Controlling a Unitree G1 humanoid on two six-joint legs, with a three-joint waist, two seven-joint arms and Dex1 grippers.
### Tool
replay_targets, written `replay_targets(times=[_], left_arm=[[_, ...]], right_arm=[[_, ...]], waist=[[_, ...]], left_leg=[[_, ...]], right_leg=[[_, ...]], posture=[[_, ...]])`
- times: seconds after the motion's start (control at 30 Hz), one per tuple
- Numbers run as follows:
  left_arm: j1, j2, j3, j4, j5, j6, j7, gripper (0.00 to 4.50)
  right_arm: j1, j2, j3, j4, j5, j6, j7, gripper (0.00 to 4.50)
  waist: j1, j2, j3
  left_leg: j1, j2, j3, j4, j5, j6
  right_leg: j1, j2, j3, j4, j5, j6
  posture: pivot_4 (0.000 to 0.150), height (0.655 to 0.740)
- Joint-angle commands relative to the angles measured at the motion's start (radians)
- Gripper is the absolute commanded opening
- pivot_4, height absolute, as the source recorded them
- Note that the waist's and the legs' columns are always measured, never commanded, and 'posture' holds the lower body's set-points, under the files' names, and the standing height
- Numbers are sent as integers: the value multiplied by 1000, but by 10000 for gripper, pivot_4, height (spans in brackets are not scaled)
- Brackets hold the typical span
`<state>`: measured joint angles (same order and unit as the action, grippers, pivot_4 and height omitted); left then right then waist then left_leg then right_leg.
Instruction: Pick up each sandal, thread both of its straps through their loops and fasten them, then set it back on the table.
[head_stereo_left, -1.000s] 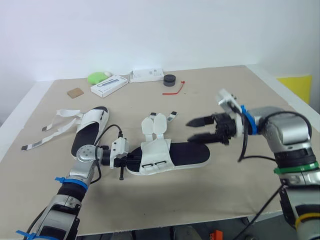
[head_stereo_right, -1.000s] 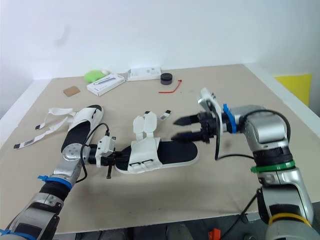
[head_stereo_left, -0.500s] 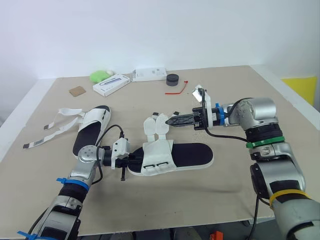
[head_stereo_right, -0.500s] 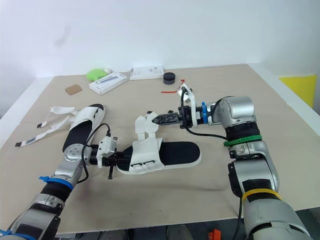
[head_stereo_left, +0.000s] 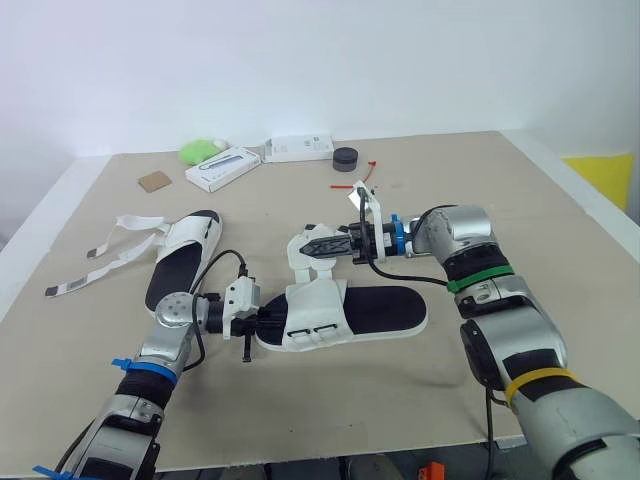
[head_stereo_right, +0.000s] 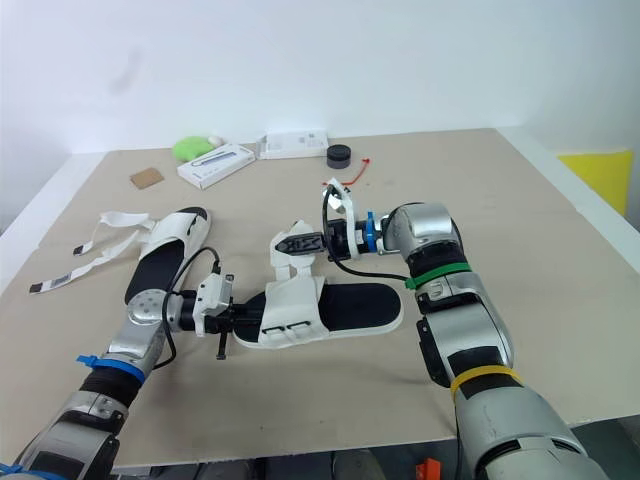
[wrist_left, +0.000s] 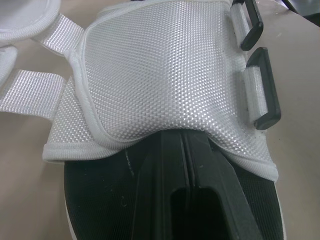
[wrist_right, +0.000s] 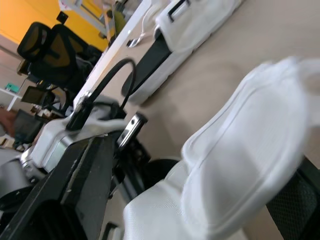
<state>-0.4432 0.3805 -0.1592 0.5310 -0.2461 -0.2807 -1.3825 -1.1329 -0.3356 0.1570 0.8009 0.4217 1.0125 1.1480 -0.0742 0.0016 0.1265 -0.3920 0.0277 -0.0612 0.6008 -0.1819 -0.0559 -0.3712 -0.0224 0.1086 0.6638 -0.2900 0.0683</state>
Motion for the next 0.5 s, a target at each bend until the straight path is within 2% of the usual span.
replay_targets(times=[0.03, 0.2, 0.5], left_arm=[[103, 22, -95, 99, 112, 60, 7, 0], [111, 19, -94, 91, 110, 61, 19, 0], [119, 13, -95, 78, 108, 63, 36, 0]], right_arm=[[-82, 23, -67, 95, -15, -98, -20, 44595], [-163, 56, -142, 243, -35, -221, -75, 44595], [-215, 91, -220, 341, -58, -305, -112, 44595]], waist=[[-1, 0, 0], [-3, 0, 0], [-2, -1, 1]], left_leg=[[0, 0, 0, 0, 0, 0], [0, 0, 0, 0, 0, 0], [0, 0, 0, 0, 0, 0]], right_leg=[[0, 0, 0, 0, 0, 0], [0, 0, 0, 0, 0, 0], [0, 0, 0, 0, 0, -1]], posture=[[1500, 7400], [1500, 7400], [1500, 7400]])
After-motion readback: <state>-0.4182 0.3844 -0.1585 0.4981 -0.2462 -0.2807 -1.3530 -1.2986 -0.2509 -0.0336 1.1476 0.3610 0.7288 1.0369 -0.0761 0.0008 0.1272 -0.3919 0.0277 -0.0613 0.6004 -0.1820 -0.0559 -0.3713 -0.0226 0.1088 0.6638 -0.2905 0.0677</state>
